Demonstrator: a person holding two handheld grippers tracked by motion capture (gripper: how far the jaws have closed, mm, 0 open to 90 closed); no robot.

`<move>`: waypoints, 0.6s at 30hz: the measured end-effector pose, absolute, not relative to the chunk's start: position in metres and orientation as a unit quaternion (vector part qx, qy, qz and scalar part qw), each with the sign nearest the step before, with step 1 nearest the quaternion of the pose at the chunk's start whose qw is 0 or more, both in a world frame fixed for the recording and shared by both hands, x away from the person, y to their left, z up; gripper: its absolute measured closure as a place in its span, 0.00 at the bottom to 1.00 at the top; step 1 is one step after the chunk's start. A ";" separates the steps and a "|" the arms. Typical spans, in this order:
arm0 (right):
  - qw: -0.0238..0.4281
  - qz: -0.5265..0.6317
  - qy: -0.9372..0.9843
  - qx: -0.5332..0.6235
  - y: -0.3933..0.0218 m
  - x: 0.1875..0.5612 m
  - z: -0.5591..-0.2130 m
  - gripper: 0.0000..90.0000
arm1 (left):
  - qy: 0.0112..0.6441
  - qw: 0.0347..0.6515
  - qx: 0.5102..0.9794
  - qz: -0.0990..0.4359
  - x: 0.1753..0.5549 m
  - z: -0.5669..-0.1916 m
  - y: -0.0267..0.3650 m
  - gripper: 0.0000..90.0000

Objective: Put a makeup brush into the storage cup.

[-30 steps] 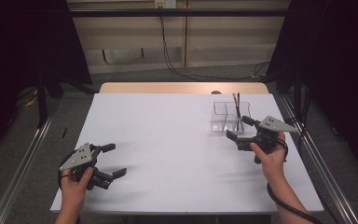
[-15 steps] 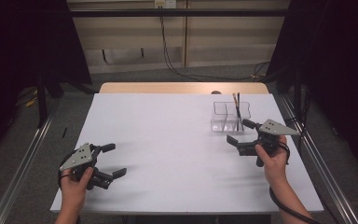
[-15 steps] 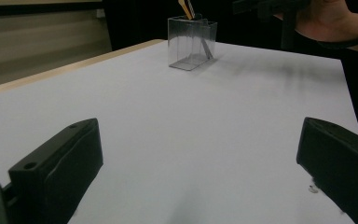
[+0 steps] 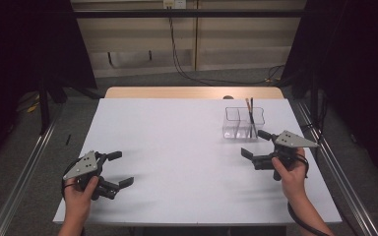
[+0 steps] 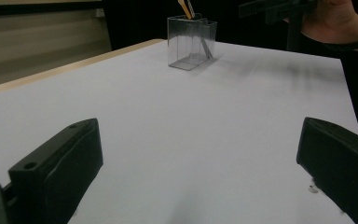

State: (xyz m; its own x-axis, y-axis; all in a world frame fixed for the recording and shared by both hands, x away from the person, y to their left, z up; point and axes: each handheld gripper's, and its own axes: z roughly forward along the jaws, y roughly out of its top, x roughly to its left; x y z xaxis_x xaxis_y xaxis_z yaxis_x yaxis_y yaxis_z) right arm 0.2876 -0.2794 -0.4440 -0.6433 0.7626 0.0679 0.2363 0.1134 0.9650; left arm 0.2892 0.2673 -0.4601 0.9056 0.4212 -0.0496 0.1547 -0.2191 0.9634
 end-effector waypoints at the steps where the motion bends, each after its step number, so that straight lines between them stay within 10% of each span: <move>1: 0.234 0.565 0.710 0.351 -0.279 0.287 -0.444 0.04 | 0.186 0.597 0.773 0.112 0.289 -0.460 0.267 0.00; 18: 0.230 0.558 0.715 0.353 -0.288 0.274 -0.448 0.04 | 0.186 0.596 0.773 0.112 0.289 -0.460 0.267 0.00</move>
